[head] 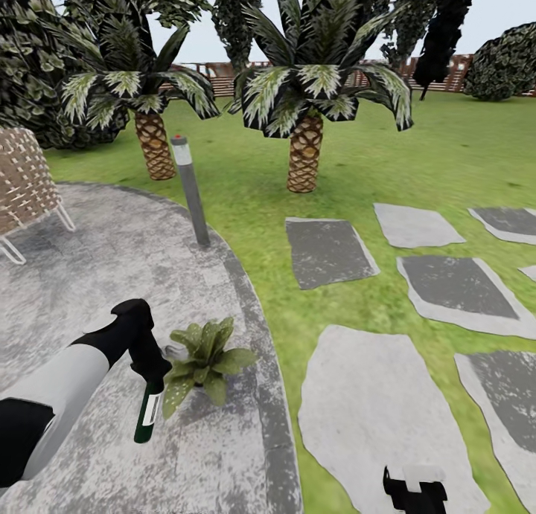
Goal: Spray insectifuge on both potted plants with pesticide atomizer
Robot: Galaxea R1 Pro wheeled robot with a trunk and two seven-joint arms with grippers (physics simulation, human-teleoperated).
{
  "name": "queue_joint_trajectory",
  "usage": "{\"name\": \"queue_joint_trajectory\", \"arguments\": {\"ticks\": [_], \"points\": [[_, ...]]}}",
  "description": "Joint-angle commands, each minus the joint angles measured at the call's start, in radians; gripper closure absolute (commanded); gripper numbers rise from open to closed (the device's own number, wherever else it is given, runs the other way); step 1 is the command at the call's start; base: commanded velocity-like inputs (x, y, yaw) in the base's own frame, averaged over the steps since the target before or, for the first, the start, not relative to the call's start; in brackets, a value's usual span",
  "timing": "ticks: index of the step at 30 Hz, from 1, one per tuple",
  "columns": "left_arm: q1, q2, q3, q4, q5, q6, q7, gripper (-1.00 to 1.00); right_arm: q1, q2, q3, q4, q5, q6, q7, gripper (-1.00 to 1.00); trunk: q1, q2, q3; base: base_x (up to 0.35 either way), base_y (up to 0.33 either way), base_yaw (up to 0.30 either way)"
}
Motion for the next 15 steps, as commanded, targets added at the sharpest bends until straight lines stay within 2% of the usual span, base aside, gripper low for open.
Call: {"name": "queue_joint_trajectory", "arguments": {"ticks": [1,11,15], "points": [[-0.002,0.000,-0.004,-0.001,-0.007,0.011,-0.010,1.00,-0.001,0.000,-0.007,0.002,0.011,-0.004,-0.004,-1.00,0.000,0.000,-0.001,0.000,-0.272,0.263],[-0.003,0.000,-0.004,-0.001,-0.011,0.011,-0.009,1.00,-0.001,0.001,-0.006,0.002,0.011,-0.003,-0.004,-1.00,0.000,0.000,-0.001,0.004,-0.273,0.275],[-0.002,0.000,-0.003,-0.001,-0.052,0.012,-0.010,1.00,-0.001,0.001,-0.007,0.002,0.010,-0.003,-0.004,-1.00,0.000,0.000,-0.001,0.073,-0.274,0.276]]}}
